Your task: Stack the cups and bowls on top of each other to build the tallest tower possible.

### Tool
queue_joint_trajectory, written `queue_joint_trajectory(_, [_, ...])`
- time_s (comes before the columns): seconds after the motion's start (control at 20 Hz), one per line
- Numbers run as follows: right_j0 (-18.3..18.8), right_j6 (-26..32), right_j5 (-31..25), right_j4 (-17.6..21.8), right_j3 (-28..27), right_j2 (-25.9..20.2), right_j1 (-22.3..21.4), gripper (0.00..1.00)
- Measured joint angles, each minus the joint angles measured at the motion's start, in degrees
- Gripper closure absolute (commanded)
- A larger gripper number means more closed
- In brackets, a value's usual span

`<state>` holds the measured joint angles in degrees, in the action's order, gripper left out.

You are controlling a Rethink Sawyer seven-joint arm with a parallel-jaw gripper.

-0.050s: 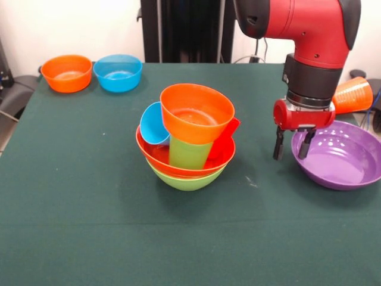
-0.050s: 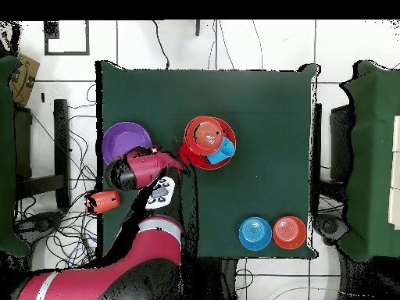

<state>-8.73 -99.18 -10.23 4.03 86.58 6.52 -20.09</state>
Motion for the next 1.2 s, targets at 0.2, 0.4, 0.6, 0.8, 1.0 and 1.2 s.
queue_joint_trajectory(0.2, [0.0,0.0,0.0,-0.2,-0.1,-0.1,-0.3,1.0])
queue_joint_trajectory(0.4, [0.0,0.0,0.0,-0.5,-0.1,-0.2,-0.5,1.0])
queue_joint_trajectory(0.6, [0.1,0.0,0.0,-0.5,-0.1,-0.2,-0.4,1.0])
queue_joint_trajectory(0.8, [0.1,0.0,0.0,-0.5,-0.1,-0.2,-0.4,1.0])
queue_joint_trajectory(1.0, [0.1,0.0,0.0,-0.6,-0.1,-0.2,-0.4,1.0])
queue_joint_trajectory(1.2, [0.1,0.0,0.0,-0.7,-0.1,-0.2,-0.5,1.0])
